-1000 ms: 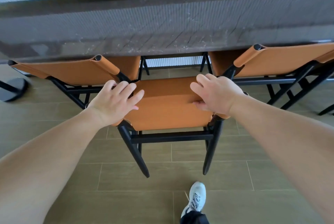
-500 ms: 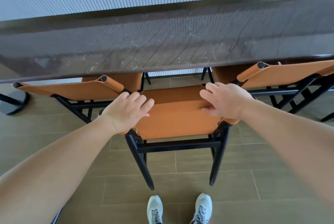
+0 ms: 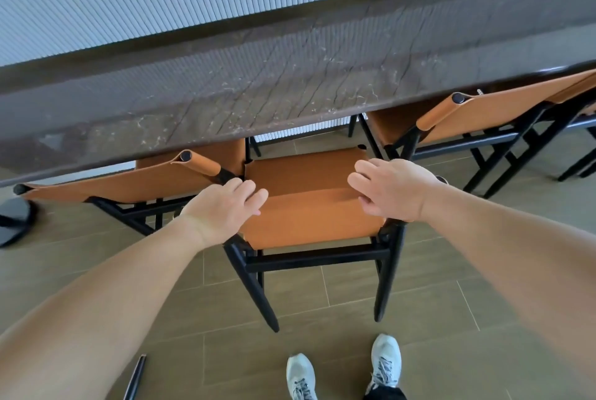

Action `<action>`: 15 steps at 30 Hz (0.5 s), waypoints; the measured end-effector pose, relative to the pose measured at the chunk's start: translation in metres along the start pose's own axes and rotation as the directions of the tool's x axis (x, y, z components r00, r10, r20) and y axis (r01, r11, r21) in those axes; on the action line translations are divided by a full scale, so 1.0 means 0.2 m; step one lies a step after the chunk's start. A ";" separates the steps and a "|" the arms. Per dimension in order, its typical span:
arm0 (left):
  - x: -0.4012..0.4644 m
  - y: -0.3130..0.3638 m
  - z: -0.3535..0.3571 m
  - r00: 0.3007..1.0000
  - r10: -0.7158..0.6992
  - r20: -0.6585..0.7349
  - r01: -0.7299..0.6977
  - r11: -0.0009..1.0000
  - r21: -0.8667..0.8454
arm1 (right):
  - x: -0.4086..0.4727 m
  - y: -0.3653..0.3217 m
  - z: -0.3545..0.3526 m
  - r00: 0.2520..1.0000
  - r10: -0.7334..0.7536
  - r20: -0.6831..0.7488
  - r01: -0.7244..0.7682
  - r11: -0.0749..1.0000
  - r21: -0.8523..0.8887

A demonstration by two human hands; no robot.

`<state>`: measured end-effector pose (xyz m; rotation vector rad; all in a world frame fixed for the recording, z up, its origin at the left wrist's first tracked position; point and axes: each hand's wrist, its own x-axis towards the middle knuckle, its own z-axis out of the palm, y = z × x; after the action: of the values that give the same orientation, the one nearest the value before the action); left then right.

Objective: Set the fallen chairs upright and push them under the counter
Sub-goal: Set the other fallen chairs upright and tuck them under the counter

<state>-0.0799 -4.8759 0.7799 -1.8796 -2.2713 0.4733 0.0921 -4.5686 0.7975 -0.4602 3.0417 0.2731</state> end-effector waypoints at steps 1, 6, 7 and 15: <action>0.00 -0.02 0.00 1.000 0.007 -0.012 -0.007 1.000 0.000 | 0.01 -0.01 0.00 1.000 -0.004 -0.002 0.004 1.000 -0.002; 0.01 -0.12 0.03 0.998 0.060 -0.021 -0.059 0.998 0.022 | 0.07 -0.08 0.02 0.999 0.032 0.000 -0.032 0.999 -0.006; 0.01 -0.15 0.04 0.997 0.068 -0.021 -0.067 0.997 0.034 | 0.09 -0.09 0.03 0.999 0.047 0.006 -0.047 0.999 -0.012; 0.06 -0.29 0.08 0.999 0.042 0.026 -0.043 0.999 0.031 | 0.21 0.00 0.00 1.000 0.013 -0.009 -0.013 0.996 -0.089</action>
<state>-0.1421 -4.8764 0.7832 -1.9208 -2.2303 0.5389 0.0525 -4.5808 0.7942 -0.4480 3.0517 0.4106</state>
